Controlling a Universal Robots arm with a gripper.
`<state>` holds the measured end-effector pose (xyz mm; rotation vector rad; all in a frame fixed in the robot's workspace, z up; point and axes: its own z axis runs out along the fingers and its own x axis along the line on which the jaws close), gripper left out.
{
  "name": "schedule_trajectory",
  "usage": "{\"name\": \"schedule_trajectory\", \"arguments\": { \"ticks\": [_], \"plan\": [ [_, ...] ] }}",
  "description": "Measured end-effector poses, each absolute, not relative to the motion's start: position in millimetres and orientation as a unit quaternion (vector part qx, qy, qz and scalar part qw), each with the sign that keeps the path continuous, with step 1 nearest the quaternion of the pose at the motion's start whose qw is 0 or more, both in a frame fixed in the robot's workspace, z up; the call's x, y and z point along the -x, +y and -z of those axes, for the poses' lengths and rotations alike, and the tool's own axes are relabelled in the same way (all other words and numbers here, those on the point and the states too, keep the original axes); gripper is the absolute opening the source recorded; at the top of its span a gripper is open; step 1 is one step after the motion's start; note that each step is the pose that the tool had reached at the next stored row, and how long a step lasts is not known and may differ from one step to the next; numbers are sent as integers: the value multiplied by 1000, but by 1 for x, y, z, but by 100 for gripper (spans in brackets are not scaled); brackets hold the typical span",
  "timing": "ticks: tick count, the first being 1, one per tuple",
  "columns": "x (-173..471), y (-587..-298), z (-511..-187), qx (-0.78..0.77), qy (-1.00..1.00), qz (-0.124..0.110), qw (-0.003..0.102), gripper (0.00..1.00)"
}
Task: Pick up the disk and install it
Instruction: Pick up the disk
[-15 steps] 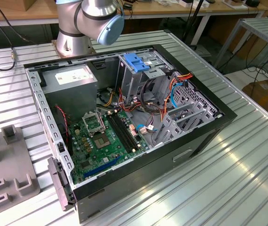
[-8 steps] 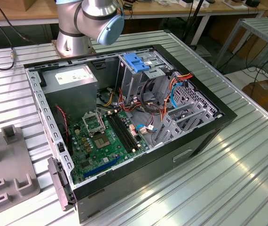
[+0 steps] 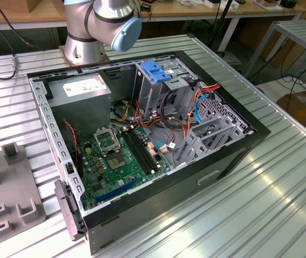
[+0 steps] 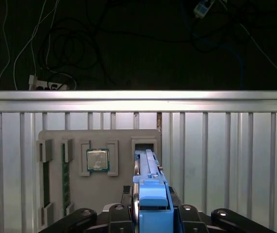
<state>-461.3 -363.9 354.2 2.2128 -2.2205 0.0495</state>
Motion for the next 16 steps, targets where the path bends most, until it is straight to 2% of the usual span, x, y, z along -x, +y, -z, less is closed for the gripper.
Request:
{"name": "schedule_trajectory", "arguments": {
  "ticks": [16],
  "plan": [
    [461,-364,-364,-706,-708,-15,2,37]
  ]
}}
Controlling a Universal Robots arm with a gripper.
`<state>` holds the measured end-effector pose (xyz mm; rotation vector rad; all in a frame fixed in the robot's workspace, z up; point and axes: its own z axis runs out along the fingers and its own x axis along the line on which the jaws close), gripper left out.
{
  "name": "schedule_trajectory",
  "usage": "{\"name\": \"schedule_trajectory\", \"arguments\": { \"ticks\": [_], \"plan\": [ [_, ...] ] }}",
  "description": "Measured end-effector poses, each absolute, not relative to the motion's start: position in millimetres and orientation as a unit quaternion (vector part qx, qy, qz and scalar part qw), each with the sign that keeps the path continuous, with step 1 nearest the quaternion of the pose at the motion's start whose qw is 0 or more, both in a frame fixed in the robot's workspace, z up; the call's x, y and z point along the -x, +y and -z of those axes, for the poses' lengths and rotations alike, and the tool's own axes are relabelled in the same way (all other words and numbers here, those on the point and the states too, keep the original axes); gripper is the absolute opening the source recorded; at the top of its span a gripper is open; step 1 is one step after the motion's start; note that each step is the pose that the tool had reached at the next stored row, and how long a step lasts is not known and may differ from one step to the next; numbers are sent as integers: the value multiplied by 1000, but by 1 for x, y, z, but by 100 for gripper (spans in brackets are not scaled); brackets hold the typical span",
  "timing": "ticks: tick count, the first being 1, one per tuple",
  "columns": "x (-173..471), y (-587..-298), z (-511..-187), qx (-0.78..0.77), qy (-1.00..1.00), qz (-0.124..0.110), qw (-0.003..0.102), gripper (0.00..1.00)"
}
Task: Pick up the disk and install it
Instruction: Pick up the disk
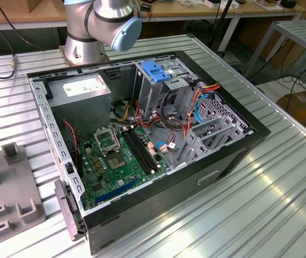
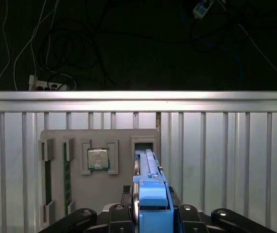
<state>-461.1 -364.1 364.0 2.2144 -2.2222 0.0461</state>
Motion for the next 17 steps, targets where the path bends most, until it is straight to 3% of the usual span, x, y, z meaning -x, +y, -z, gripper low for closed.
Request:
{"name": "schedule_trajectory", "arguments": {
  "ticks": [17],
  "plan": [
    [461,-364,-389,-706,-708,-12,-1,37]
  ]
}}
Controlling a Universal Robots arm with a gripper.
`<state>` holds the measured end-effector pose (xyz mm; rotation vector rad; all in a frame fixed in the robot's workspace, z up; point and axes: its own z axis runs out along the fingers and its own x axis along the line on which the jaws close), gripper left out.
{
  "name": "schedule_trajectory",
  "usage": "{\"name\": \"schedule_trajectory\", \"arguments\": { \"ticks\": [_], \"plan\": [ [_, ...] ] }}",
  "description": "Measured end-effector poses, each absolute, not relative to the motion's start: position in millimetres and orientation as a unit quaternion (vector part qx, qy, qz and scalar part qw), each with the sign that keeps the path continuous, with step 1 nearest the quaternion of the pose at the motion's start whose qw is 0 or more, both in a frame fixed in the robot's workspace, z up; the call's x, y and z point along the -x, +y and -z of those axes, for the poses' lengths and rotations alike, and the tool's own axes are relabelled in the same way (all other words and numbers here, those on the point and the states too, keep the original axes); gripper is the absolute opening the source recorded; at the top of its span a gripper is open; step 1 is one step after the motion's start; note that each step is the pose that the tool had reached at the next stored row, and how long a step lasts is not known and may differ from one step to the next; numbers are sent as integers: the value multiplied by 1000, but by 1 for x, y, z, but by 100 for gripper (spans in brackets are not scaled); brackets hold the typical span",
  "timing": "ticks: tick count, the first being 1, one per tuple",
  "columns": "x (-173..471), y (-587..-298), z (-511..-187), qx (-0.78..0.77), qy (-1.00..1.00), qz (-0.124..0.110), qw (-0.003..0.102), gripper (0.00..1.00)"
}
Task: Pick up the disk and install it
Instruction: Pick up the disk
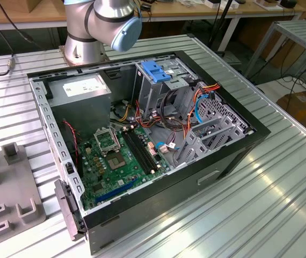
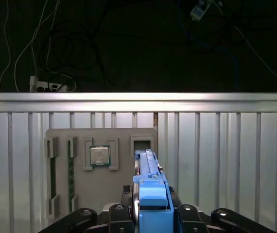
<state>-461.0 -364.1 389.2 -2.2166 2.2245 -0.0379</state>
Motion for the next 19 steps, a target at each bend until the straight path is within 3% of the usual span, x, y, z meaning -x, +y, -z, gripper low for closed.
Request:
{"name": "schedule_trajectory", "arguments": {
  "ticks": [19],
  "plan": [
    [461,-364,-427,706,708,11,2,37]
  ]
}}
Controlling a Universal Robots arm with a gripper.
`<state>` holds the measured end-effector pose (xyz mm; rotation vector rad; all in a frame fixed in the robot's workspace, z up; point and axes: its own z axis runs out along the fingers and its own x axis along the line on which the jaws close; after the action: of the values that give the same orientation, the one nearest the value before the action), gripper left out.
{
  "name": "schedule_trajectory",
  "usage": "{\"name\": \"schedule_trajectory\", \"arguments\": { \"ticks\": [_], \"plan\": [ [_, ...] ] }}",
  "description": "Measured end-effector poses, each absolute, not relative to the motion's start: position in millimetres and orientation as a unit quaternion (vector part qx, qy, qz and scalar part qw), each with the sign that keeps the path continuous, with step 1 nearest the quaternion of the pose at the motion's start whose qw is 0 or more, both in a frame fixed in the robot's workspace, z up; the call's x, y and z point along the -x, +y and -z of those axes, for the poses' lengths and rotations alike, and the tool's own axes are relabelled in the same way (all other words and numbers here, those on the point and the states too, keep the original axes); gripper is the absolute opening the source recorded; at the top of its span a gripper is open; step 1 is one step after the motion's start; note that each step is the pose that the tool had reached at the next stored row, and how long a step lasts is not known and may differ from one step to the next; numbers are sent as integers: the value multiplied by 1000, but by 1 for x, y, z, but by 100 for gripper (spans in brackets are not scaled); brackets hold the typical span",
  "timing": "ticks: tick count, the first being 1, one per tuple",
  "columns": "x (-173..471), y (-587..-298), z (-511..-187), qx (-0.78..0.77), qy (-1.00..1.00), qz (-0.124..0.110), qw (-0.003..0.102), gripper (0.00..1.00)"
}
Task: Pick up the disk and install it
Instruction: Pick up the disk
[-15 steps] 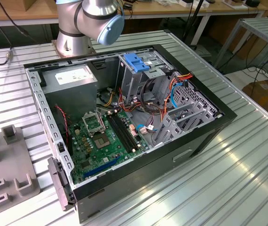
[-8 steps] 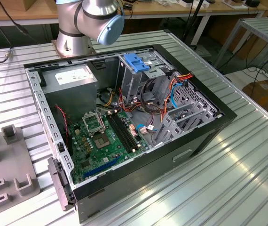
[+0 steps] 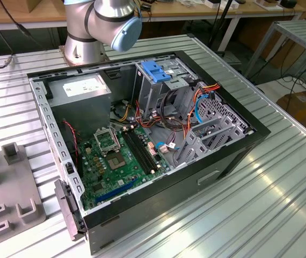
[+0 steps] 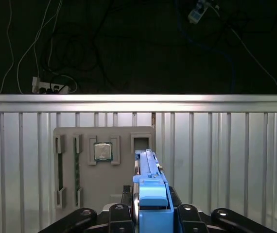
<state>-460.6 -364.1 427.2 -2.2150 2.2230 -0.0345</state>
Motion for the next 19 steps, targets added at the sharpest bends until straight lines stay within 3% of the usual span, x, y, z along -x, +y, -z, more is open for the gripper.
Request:
{"name": "schedule_trajectory", "arguments": {
  "ticks": [19],
  "plan": [
    [460,-364,-468,706,708,11,2,37]
  ]
}}
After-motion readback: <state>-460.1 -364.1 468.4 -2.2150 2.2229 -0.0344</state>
